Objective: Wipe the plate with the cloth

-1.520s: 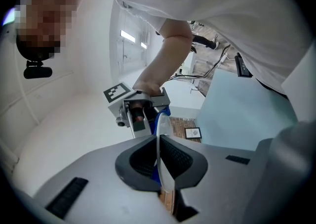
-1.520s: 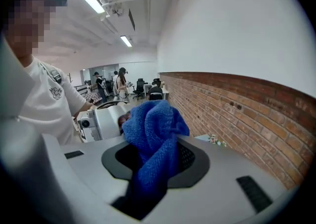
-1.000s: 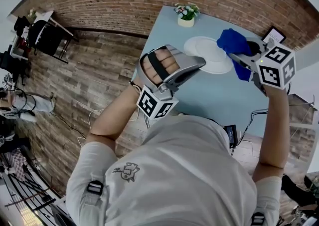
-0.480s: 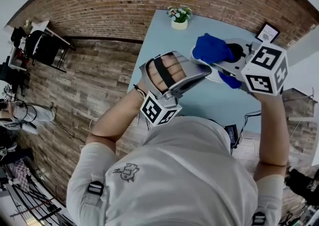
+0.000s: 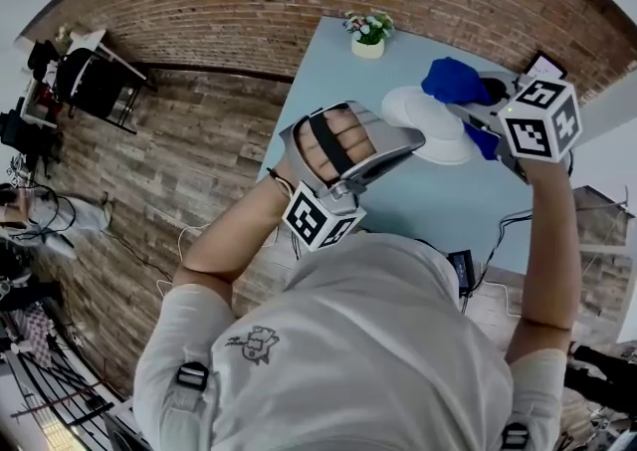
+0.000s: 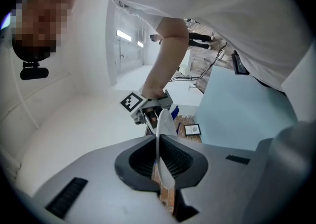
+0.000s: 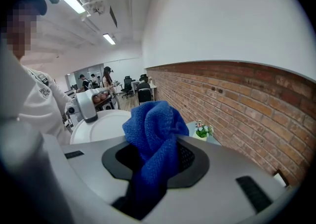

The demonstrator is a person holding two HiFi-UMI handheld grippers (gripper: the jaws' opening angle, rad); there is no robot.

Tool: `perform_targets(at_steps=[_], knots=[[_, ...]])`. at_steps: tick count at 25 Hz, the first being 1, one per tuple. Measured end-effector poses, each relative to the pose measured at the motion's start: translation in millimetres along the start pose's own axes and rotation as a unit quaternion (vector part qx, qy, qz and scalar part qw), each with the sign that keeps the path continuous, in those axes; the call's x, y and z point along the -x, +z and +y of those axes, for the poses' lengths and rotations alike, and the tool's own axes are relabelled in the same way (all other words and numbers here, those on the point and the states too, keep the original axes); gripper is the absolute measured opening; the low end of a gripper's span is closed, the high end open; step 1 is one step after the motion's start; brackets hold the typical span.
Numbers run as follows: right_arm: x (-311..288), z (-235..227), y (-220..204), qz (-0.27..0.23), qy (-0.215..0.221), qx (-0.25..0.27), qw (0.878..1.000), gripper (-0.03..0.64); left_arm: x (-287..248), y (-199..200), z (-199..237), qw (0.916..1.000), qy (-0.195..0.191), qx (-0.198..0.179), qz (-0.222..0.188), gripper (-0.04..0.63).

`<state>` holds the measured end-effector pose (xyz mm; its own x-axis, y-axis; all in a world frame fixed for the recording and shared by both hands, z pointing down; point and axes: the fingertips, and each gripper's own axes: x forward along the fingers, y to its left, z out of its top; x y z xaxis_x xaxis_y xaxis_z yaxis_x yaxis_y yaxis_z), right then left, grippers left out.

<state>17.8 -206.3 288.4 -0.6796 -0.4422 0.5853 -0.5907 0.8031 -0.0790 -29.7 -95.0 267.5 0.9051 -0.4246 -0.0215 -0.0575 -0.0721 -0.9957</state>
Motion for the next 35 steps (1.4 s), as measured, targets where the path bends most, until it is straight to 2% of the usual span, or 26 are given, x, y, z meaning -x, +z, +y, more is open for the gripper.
perform_targets(at_steps=[3,6,12,19,22,26,31,35], knots=[[13,7,-3,-0.009,-0.005,0.004,1.000,0.126,3,-21,-1,0.9996,-0.004,0.015,0.024,0.020],[22,32,1,-0.027,0.011,0.008,1.000,0.126,4,-33,-1,0.9989,-0.005,0.024,0.040,0.020],[11,73,20,-0.042,0.058,0.029,0.997,0.126,-5,1,-9,0.9999,-0.013,-0.001,-0.002,0.018],[-4,56,27,-0.019,0.047,0.038,0.998,0.126,-12,25,-5,0.9996,-0.006,-0.018,-0.022,0.018],[-9,29,20,-0.012,0.030,0.018,0.999,0.126,-9,23,-5,0.9997,-0.002,-0.016,-0.021,0.018],[-1,6,3,-0.020,0.021,-0.023,0.999,0.126,-3,6,-3,0.9999,0.001,-0.011,0.003,0.020],[15,20,1,-0.042,0.034,-0.033,0.998,0.126,5,-19,-4,0.9996,-0.001,-0.008,0.027,0.020],[18,53,11,-0.054,0.062,-0.009,0.997,0.126,2,-30,-6,0.9994,-0.005,-0.006,0.035,0.018]])
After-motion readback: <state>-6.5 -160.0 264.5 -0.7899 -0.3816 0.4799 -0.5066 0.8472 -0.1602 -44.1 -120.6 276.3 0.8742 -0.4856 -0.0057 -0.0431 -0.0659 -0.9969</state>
